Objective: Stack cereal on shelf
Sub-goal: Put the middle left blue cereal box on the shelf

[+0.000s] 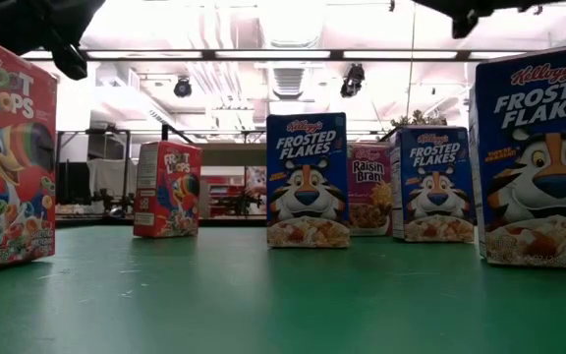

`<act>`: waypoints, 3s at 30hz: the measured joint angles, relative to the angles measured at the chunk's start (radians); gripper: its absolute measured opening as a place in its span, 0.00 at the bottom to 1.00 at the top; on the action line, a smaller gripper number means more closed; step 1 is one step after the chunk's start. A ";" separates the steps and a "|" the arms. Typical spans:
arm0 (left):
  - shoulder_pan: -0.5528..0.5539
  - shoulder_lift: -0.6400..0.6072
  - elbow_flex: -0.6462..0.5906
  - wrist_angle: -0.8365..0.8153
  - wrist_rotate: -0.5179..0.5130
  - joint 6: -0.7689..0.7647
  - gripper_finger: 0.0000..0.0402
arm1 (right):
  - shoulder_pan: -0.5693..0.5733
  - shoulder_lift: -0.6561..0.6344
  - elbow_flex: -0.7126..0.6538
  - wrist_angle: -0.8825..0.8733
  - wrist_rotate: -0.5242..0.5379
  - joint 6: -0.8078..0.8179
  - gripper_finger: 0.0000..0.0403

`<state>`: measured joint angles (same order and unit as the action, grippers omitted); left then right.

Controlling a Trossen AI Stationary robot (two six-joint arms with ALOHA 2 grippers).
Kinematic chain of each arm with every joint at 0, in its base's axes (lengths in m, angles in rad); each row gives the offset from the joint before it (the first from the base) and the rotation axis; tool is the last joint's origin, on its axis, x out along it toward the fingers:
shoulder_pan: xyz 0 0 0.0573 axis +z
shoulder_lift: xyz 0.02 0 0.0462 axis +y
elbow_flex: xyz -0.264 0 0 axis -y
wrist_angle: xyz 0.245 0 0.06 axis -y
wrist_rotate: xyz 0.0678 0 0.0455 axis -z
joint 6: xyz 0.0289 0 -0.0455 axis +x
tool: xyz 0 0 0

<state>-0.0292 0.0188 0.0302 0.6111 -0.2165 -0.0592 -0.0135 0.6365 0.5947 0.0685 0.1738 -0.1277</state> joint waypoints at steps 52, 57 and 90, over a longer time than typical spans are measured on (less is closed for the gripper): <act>0.000 0.494 0.525 -0.885 0.044 0.145 0.00 | -0.041 0.773 0.782 -0.883 -0.002 -0.017 0.03; 0.000 0.496 0.525 -0.873 0.044 0.129 0.00 | -0.060 0.786 0.785 -0.886 -0.055 0.000 0.03; 0.000 0.505 0.524 -0.773 0.044 0.128 0.00 | 0.176 1.053 0.904 -0.761 -0.025 0.287 0.75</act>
<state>-0.0290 0.5242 0.5537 -0.1623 -0.1726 0.0689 0.1628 1.6895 1.4992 -0.6924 0.1491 0.1598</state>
